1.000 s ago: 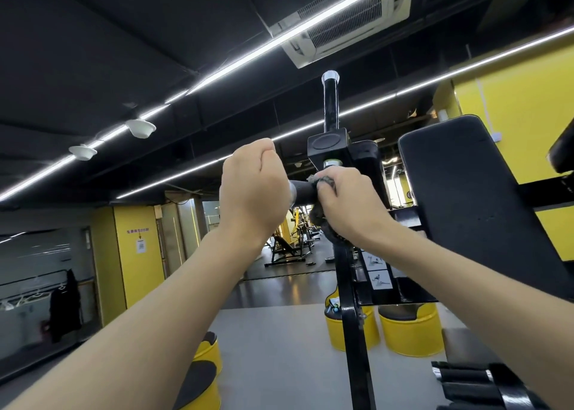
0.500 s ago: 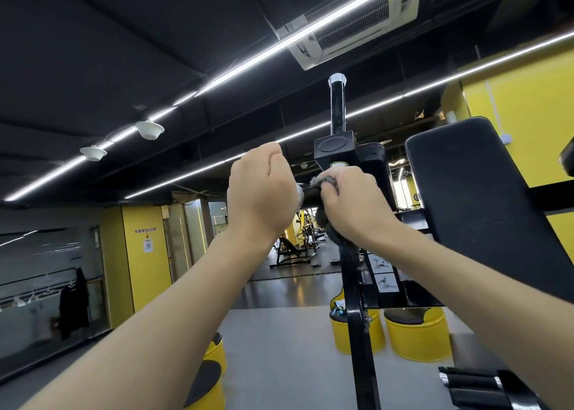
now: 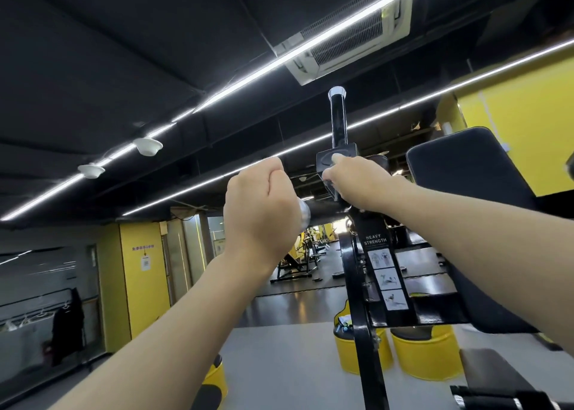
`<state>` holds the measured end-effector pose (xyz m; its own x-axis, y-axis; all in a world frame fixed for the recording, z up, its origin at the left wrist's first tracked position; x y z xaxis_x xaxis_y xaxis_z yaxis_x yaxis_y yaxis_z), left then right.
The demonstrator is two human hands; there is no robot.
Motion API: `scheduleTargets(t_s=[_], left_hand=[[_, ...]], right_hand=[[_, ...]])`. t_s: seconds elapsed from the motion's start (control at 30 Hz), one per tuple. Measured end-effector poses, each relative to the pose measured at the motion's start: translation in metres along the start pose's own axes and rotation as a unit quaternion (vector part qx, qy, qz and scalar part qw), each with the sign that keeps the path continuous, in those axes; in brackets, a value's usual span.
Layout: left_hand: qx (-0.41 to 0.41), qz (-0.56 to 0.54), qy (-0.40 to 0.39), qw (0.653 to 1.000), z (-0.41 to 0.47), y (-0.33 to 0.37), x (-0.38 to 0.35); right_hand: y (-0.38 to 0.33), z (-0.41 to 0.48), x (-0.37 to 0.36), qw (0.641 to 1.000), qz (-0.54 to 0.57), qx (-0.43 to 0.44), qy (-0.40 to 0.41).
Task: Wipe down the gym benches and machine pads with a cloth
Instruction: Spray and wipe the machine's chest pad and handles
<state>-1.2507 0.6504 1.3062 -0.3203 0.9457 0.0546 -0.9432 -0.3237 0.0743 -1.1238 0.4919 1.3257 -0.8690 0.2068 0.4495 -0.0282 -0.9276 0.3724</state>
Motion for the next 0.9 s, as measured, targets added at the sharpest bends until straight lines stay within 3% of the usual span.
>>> scheduleTargets(t_s=[0.13,0.23,0.37,0.43,0.53,0.63,0.77,0.9], left_hand=[[-0.002,-0.007,-0.006,1.000,0.000,0.001,0.000],[0.006,-0.005,-0.011,1.000,0.000,0.001,0.000],[0.012,-0.001,-0.010,1.000,-0.001,0.001,0.000],[0.014,-0.010,-0.010,1.000,-0.001,0.001,-0.001],[0.012,-0.015,-0.007,1.000,-0.001,0.001,-0.002],[0.009,-0.012,-0.007,1.000,-0.001,0.001,0.000],[0.017,-0.010,-0.001,1.000,-0.002,0.002,-0.001],[0.016,-0.010,0.001,1.000,-0.002,0.001,-0.001]], right_hand=[[-0.007,0.004,-0.002,0.997,-0.065,0.020,-0.041],[-0.006,0.013,-0.010,0.991,0.030,-0.015,-0.127],[-0.004,0.008,-0.003,0.945,0.190,-0.015,-0.268],[0.001,0.005,0.006,0.938,0.244,-0.001,-0.246],[0.008,0.009,-0.001,0.979,0.120,0.007,-0.162],[0.002,0.010,-0.015,0.979,0.108,-0.006,-0.175],[-0.004,-0.006,-0.002,0.927,0.265,-0.024,-0.266],[0.004,-0.023,0.007,0.868,0.414,-0.035,-0.272]])
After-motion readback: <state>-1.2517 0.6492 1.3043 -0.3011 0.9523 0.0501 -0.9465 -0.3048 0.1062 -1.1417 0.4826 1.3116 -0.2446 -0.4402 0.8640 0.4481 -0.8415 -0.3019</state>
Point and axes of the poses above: each hand's wrist, its own z-axis towards the middle knuckle, its own x-axis out of the back of the hand, y = z × x, the point moved 8 cm from there along z, towards the middle knuckle, and after that the axes turned 11 degrees about -z, right-handed, at the moved point
